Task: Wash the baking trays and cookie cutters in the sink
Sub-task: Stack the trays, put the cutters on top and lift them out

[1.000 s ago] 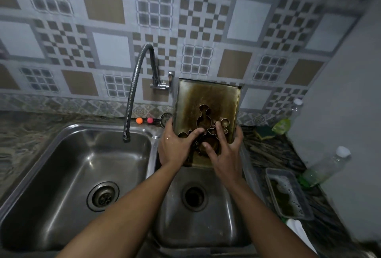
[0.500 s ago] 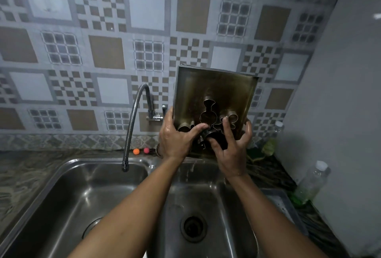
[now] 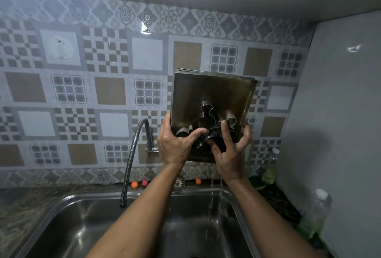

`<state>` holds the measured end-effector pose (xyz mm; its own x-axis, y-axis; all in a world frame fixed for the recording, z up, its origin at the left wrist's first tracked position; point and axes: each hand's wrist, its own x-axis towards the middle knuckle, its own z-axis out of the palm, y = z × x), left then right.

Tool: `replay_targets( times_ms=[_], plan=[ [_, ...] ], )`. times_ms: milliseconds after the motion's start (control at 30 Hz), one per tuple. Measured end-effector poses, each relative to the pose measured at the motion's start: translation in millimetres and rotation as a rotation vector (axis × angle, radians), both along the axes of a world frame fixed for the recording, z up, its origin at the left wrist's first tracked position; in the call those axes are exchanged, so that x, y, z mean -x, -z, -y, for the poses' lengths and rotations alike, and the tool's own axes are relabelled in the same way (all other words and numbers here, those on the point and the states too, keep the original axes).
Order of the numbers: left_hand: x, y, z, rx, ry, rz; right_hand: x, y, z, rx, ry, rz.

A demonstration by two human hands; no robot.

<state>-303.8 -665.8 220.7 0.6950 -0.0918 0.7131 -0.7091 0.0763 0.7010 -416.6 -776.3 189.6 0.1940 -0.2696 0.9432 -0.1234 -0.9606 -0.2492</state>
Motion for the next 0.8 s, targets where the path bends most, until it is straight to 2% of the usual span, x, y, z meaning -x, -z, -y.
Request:
replay_targets(
  times_ms=[433,800],
  plan=[
    [-12.8,-30.8,7.7,0.046,-0.021,0.056,-21.0,-25.1,15.8,0.057,0.039,0.036],
    [-22.3,-30.1,13.1,0.094,0.016,0.061,-29.8,-24.5,23.0,0.071,0.032,0.022]
  ],
)
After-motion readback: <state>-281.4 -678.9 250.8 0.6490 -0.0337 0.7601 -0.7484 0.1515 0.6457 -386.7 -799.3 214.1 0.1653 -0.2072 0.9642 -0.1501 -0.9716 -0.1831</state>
